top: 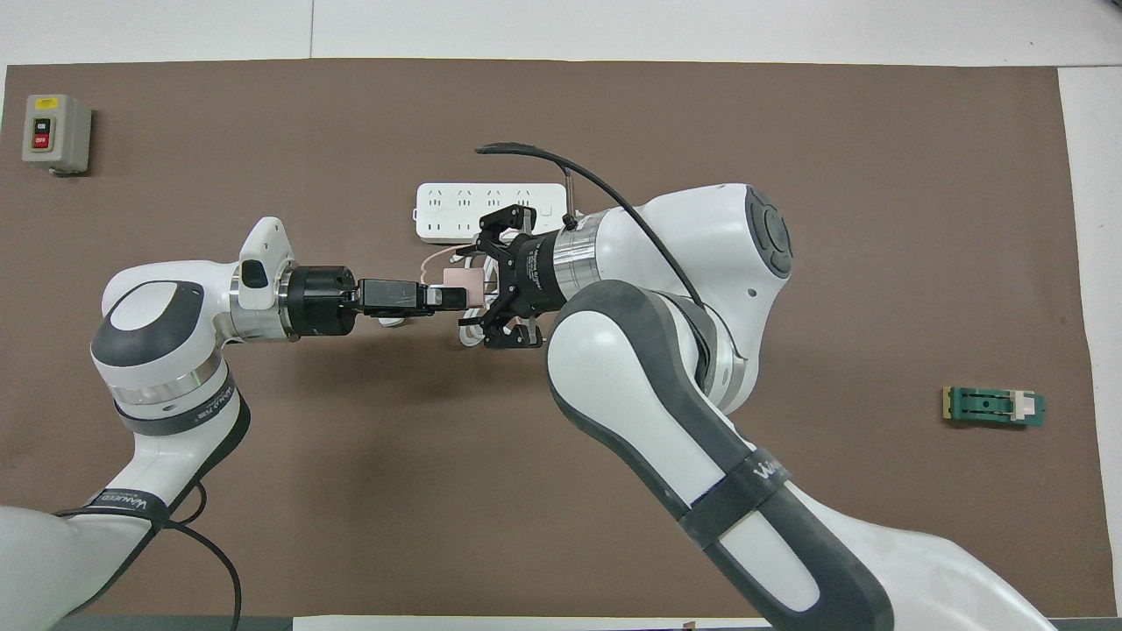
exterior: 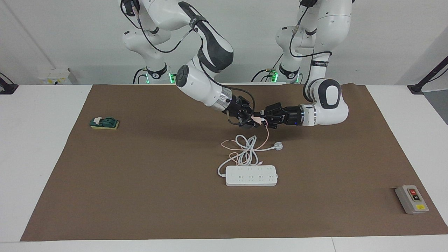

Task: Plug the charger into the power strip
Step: 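Grasp the pink charger with the left gripper from the right gripper, then open the right gripper and withdraw it while the left gripper holds the charger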

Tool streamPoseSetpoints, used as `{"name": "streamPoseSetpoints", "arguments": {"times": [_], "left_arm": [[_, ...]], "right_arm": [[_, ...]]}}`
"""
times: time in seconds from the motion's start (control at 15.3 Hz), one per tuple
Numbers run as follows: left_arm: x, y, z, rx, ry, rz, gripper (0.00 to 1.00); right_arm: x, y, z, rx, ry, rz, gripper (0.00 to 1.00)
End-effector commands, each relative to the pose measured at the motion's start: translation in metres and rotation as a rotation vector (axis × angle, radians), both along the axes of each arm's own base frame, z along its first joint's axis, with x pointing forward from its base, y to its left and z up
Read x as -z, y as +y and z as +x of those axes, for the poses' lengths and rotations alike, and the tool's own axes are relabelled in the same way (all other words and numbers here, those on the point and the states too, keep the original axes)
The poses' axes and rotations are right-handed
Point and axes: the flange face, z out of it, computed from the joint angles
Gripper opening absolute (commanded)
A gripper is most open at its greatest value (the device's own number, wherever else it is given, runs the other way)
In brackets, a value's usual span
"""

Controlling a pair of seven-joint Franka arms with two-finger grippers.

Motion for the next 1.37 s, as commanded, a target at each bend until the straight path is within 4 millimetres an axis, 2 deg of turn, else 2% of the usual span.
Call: {"name": "streamPoseSetpoints", "arguments": {"times": [0.0, 0.2, 0.39, 0.52, 0.59, 0.72, 0.98, 1.18, 1.31], "left_arm": [[-0.008, 0.005, -0.005, -0.023, -0.019, -0.015, 0.20], [-0.020, 0.018, 0.006, -0.040, -0.047, -0.002, 0.24], [-0.031, 0.037, 0.018, -0.001, -0.111, 0.086, 0.25], [-0.041, 0.049, 0.027, 0.051, -0.172, 0.179, 0.26], [-0.047, 0.060, 0.034, 0.071, -0.211, 0.259, 0.26], [-0.063, 0.066, 0.044, 0.114, -0.285, 0.370, 0.26], [-0.094, 0.059, 0.050, 0.242, -0.413, 0.552, 0.26], [-0.107, 0.035, 0.049, 0.294, -0.520, 0.708, 0.26], [-0.108, 0.007, 0.043, 0.347, -0.545, 0.764, 0.26]], "right_arm": [[-0.011, -0.009, 0.014, 0.026, 0.022, 0.030, 1.00], [-0.022, -0.046, 0.037, 0.039, 0.046, 0.040, 1.00], [-0.038, -0.096, 0.059, 0.059, 0.036, 0.021, 1.00], [-0.050, -0.130, 0.070, 0.046, 0.006, -0.041, 1.00], [-0.057, -0.139, 0.072, 0.018, 0.000, -0.068, 1.00], [-0.066, -0.164, 0.077, -0.035, -0.043, -0.119, 1.00], [-0.079, -0.224, 0.075, -0.196, -0.155, -0.186, 1.00], [-0.086, -0.263, 0.067, -0.356, -0.216, -0.219, 1.00], [-0.095, -0.284, 0.056, -0.529, -0.290, -0.287, 1.00]]}}
